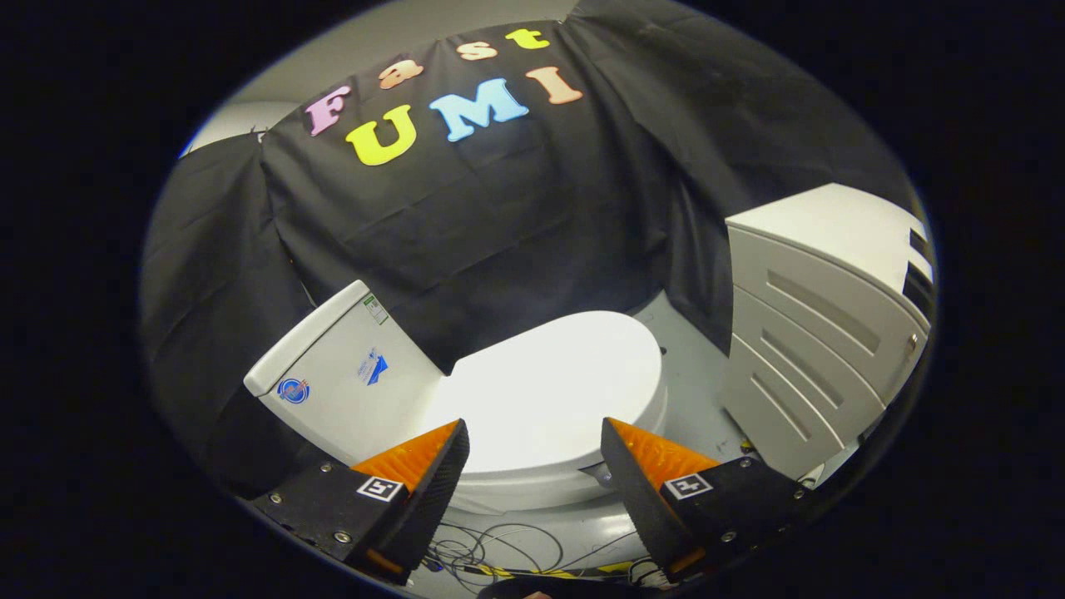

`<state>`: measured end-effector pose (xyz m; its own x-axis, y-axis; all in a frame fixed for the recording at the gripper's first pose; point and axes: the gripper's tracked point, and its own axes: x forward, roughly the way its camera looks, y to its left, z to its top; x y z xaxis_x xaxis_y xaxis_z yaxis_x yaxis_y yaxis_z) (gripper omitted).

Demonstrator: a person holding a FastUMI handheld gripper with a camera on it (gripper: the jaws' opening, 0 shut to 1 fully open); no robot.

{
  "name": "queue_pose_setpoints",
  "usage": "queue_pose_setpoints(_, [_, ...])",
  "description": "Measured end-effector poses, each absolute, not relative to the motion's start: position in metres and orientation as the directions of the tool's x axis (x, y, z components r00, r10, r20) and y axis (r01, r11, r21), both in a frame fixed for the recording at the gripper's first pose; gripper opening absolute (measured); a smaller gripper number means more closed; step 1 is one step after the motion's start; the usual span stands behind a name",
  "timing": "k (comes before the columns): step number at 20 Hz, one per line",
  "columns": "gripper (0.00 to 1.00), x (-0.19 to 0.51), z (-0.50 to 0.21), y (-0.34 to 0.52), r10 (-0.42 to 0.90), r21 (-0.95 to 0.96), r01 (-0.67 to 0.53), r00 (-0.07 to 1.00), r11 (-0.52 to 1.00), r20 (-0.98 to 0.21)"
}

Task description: Open the toilet lid.

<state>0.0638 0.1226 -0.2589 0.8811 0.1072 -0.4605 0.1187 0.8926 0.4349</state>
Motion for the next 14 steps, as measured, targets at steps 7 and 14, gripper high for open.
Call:
queue_pose_setpoints(7, [0.96,0.072,-0.302,0.121,0.134,0.593,0.221,0.858,0.774,-0.496])
queue_pose_setpoints(14, [0.95,0.077,-0.362,0.095,0.092,0.635,0.341,0.832,0.693,-0.547])
